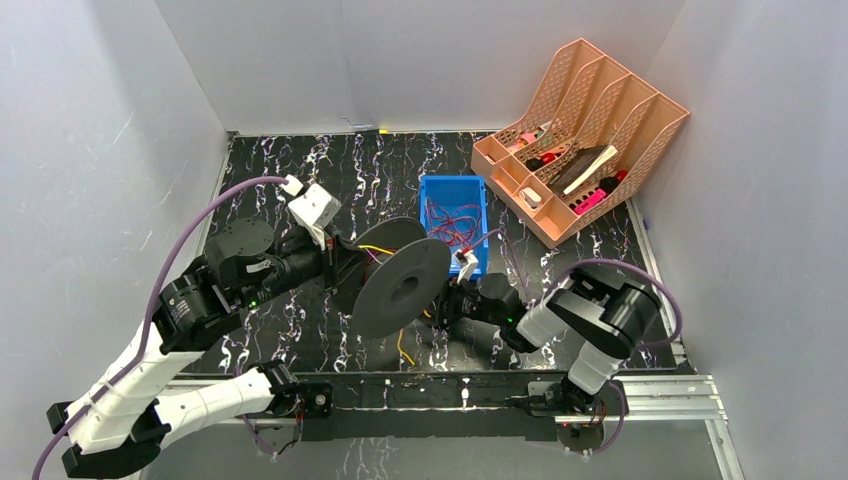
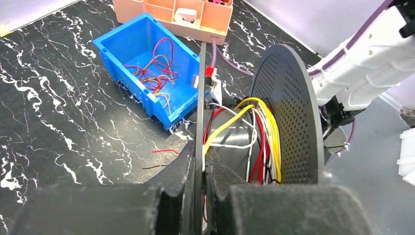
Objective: Wrap the cables
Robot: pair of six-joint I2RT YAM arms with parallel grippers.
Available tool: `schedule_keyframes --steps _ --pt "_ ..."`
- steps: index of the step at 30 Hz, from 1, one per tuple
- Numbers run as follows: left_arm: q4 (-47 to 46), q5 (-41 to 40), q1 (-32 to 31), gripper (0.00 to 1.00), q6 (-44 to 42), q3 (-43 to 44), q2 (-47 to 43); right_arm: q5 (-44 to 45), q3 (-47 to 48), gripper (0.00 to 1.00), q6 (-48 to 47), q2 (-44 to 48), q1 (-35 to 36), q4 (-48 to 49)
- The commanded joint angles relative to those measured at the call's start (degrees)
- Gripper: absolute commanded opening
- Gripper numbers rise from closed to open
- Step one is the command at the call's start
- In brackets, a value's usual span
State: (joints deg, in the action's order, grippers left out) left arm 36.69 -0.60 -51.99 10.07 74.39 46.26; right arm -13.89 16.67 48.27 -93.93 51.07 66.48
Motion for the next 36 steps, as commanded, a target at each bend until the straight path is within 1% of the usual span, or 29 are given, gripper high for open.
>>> schedule_keyframes --steps 1,9,20,22,26,27,29,35,36 --pt "-5.31 0.9 -0.22 0.0 1.17 3.26 -1.03 0.25 1.62 0.66 4.65 -4.28 1.93 14.78" --pt "-5.83 0.64 -0.23 0.0 1.62 3.12 -1.35 0.52 0.84 0.65 8.89 -10.66 3.67 24.88" --pt "-7.95 0.51 -0.26 0.0 2.86 2.46 -1.74 0.79 2.49 0.59 11.88 -15.72 5.4 29.87" --pt "-8.45 0.6 -0.22 0.0 3.32 2.27 -1.7 0.88 5.01 0.58 12.65 -16.99 5.74 30.92" --pt "-9.06 0.46 -0.27 0.0 4.02 2.03 -1.87 0.88 5.87 0.54 14.27 -19.08 6.05 33.62" --pt "-9.27 0.36 -0.23 0.0 4.2 1.92 -1.92 0.84 6.06 0.51 14.63 -19.5 6.09 34.23" --pt "-9.35 0.22 -0.23 0.0 4.33 1.81 -2.03 0.52 6.35 0.41 15.06 -20.19 6.22 35.09" --pt "-9.35 -3.43 -0.22 0.0 4.82 1.72 -2.7 0.55 4.79 0.01 15.17 -20.12 6.24 36.23" --pt "-9.47 -4.57 -0.22 0.0 5.06 1.71 -2.81 0.53 4.47 0.0 15.18 -19.98 6.21 36.17"
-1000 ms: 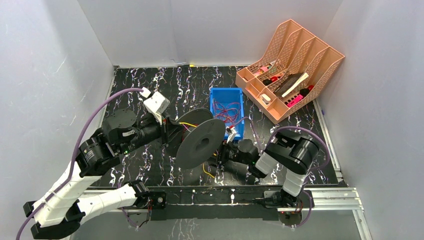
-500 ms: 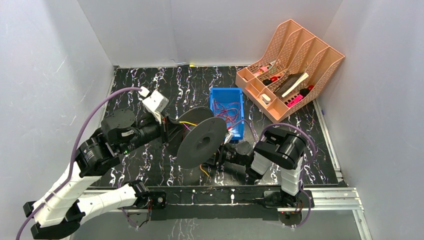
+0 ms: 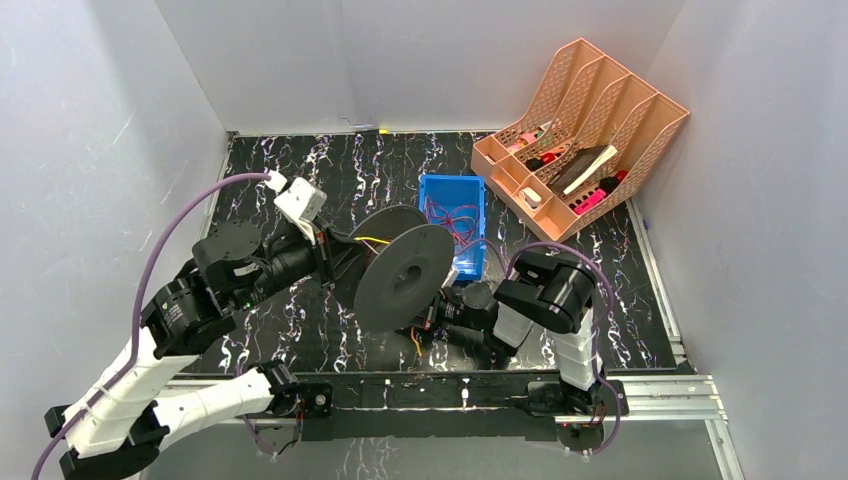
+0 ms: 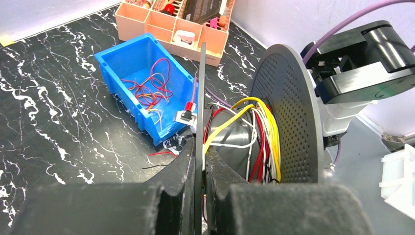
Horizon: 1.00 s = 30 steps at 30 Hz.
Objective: Wrap the cables
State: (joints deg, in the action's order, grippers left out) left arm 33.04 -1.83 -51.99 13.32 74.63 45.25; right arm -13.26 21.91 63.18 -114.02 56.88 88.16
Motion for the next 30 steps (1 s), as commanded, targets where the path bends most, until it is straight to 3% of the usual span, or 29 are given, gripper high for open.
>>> schedule_keyframes --steps 1,9,13,16,21,27,30 --pt "-6.1 -4.53 -0.22 0.0 2.06 1.29 -2.06 -0.1 -1.2 0.0 0.35 0.18 0.41 14.5" --pt "-8.64 -19.86 -0.22 0.0 4.69 -0.71 -2.63 3.27 -8.03 0.0 -0.9 3.61 2.7 12.53" --pt "-8.65 -30.39 -0.23 0.0 5.01 -1.92 -1.57 5.93 -9.98 0.0 -3.33 9.65 5.44 5.22" --pt "-8.89 -36.72 -0.24 0.0 4.98 -2.91 -0.55 9.84 -8.88 0.0 -7.81 18.33 9.25 -7.42" --pt "-8.87 -45.37 -0.22 0.0 3.86 -4.24 1.5 21.69 -2.86 0.0 -17.85 33.81 16.77 -37.52" --pt "-8.87 -53.06 -0.22 0.0 2.17 -5.21 3.22 31.66 4.25 0.0 -23.98 43.26 24.56 -57.44" --pt "-8.87 -55.79 -0.23 0.0 1.67 -5.43 4.06 34.99 6.47 0.0 -26.27 46.42 28.29 -62.75"
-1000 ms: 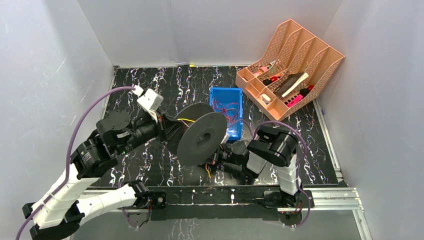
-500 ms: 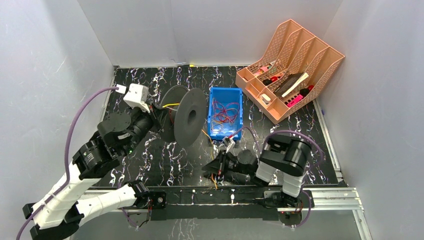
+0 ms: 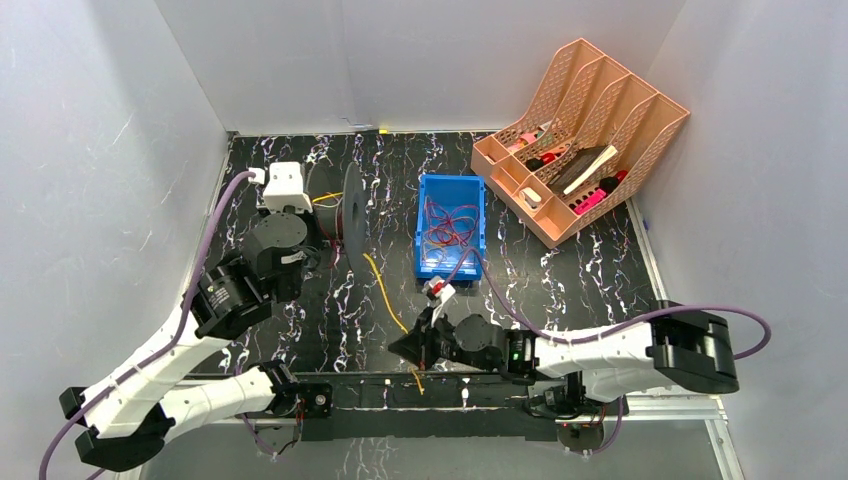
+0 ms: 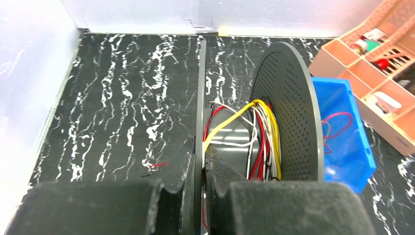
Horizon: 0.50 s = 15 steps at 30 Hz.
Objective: Wrap the cables
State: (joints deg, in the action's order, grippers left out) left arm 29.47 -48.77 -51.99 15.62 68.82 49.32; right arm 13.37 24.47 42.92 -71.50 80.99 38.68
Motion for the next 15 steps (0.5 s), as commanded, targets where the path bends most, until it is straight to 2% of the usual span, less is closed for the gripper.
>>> schedule_keyframes --steps 1,8,11,15 --pt "-5.3 -9.46 -0.22 0.0 -0.79 0.36 0.04 8.92 4.49 0.0 -6.57 4.55 5.04 -14.63" --pt "-4.43 -11.47 -0.28 0.0 -3.67 0.19 2.78 14.87 11.01 0.0 -10.28 6.93 11.91 -23.97" --pt "-2.81 -11.27 -0.22 0.0 -3.6 -0.43 3.44 17.48 14.49 0.0 -11.26 7.4 12.77 -28.89" --pt "1.34 -11.54 -0.22 0.0 -3.09 -0.8 5.15 17.45 18.15 0.0 -12.71 9.2 12.79 -30.89"
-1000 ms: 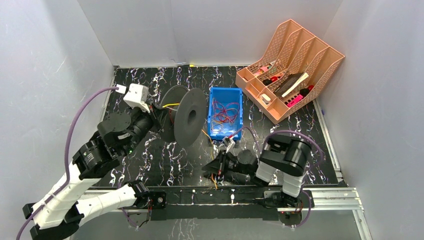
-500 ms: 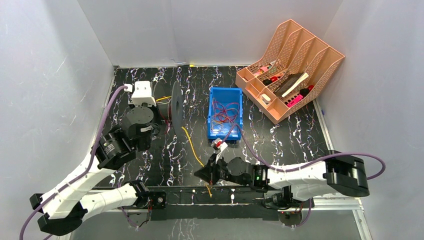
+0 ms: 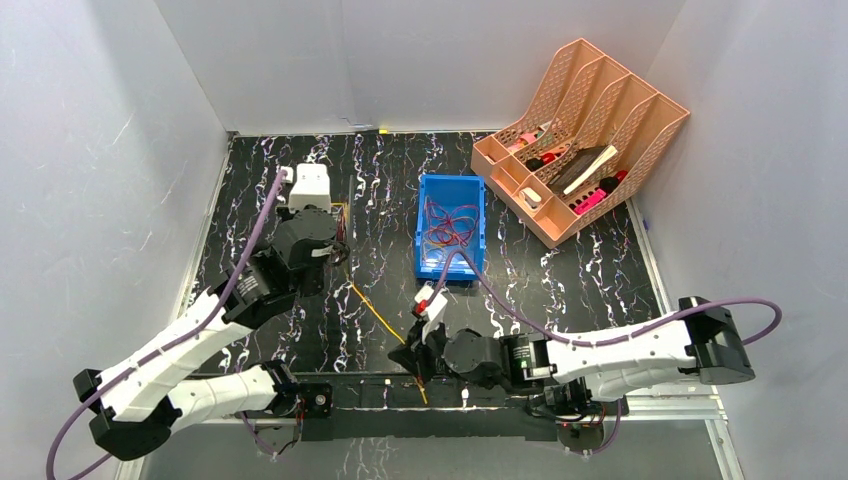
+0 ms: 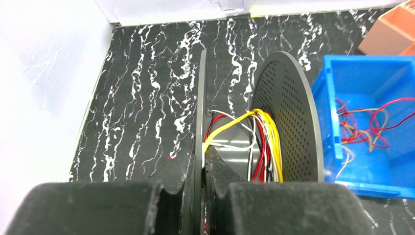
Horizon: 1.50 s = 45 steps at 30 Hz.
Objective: Wrap the cables
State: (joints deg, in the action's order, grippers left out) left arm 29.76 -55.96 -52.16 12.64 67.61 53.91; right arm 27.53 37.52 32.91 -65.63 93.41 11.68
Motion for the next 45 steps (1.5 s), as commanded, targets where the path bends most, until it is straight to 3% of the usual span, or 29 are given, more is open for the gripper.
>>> schedule_keyframes --steps 1,15,20,35,40,45 --pt "2.32 -4.39 -0.05 0.0 0.11 0.49 1.15 3.2 6.36 0.0 -3.02 3.62 0.37 -5.0" --pt "9.59 2.21 -0.05 0.0 -1.97 -2.66 4.84 10.66 19.92 0.0 -11.09 4.45 0.37 -13.18" --pt "8.72 10.49 -0.07 0.0 -3.78 -4.86 2.46 10.83 23.34 0.0 -17.22 3.51 -1.55 -15.8" --pt "6.96 37.43 -0.14 0.0 -11.16 -8.68 -3.53 -21.04 30.11 0.0 -21.58 0.6 -31.24 -26.09" --pt "7.54 44.27 -0.09 0.0 -12.17 -8.38 -5.09 -27.44 28.26 0.0 -22.9 -1.8 -38.14 -27.63" --pt "7.71 48.45 -0.05 0.0 -12.37 -7.59 -5.79 -32.51 20.56 0.0 -23.24 -0.77 -43.53 -24.09"
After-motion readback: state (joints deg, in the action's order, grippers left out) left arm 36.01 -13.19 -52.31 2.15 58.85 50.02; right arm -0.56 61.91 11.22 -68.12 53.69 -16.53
